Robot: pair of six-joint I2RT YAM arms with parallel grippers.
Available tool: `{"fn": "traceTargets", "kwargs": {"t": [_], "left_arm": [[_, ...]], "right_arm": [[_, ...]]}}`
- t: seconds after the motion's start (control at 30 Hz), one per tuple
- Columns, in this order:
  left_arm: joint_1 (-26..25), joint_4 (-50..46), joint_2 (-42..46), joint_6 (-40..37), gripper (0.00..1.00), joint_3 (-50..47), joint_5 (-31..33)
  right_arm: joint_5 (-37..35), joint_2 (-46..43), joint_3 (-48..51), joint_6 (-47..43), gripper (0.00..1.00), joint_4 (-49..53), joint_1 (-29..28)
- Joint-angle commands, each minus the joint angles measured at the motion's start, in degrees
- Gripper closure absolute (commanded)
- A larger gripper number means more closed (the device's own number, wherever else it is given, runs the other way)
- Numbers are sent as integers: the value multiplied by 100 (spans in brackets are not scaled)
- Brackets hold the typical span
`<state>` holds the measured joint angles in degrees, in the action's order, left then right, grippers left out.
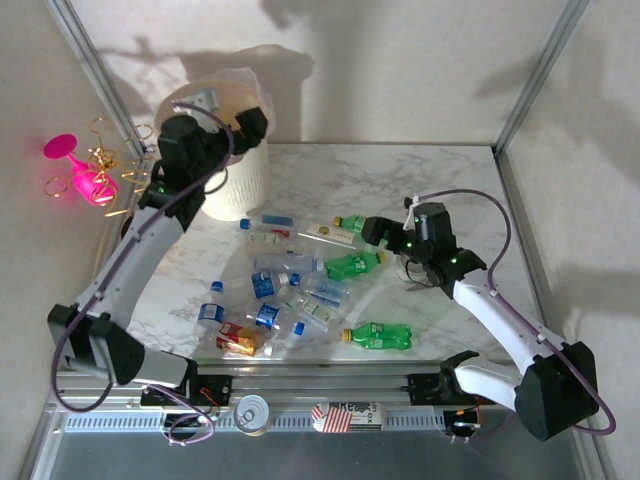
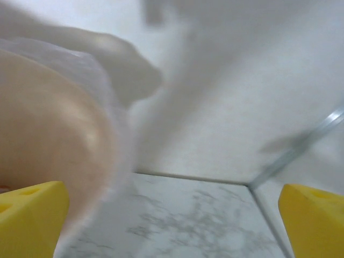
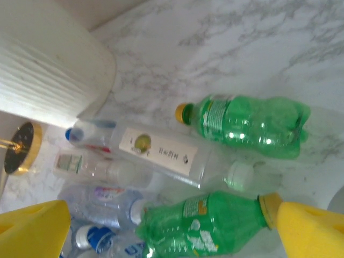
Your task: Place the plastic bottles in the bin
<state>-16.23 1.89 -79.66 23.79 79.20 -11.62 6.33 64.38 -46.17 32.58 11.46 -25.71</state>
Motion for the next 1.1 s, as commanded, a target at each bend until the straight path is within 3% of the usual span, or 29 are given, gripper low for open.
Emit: {"fn": "traceTargets", "kwargs": {"t": [0.0, 0.17, 0.37, 0.63, 0.83, 1.07], "left_arm": [[-520, 727, 363, 132, 0, -717, 196], [-1398, 1894, 714, 553, 1, -2134, 669], [-1945, 2544, 484, 915, 0, -3013, 801], [-2104, 3247, 357, 1277, 0, -4075, 817], [-2095, 3274, 225, 1072, 0, -4370, 954], [-1967, 3171, 203, 784, 0, -4499, 1076]], "right_arm": [[-516, 51, -367, 159, 1, 986, -355], [-920, -222, -196, 1152, 1, 1764, -879], [-1056, -290, -95, 2307, 1, 2657, -1652], [-907, -112, -177, 3721, 1, 3694, -2637], [-412, 2, -65, 4745, 1, 4156, -3176], [26, -65, 397, 5529, 1, 3785, -3327]]}}
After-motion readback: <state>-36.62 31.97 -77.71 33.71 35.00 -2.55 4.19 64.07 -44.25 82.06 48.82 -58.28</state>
